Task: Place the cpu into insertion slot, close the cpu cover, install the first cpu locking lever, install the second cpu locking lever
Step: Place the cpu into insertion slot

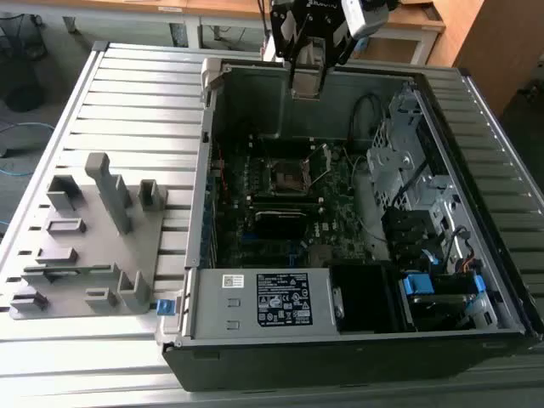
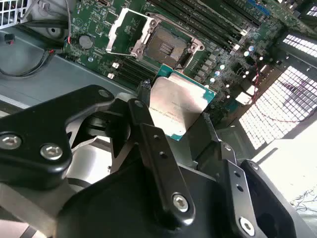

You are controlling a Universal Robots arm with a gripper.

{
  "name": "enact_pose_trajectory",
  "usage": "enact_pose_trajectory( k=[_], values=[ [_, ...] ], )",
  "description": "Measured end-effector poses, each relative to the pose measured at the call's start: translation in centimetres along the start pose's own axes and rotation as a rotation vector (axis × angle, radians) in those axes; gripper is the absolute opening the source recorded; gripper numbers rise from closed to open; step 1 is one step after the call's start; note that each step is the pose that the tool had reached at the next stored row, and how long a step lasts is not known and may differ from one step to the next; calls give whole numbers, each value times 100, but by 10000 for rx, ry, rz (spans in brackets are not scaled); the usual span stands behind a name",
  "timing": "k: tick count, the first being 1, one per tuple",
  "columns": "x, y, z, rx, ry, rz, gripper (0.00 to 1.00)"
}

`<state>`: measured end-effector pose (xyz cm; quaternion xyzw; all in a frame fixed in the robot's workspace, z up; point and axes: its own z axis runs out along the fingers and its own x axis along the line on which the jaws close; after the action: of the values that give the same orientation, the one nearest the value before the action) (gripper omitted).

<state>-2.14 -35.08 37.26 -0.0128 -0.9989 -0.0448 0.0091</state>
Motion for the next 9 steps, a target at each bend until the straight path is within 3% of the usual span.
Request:
enact_pose_trajectory(
  k=[9],
  values=[
    [0,-1,11,0,0,0,54]
  ],
)
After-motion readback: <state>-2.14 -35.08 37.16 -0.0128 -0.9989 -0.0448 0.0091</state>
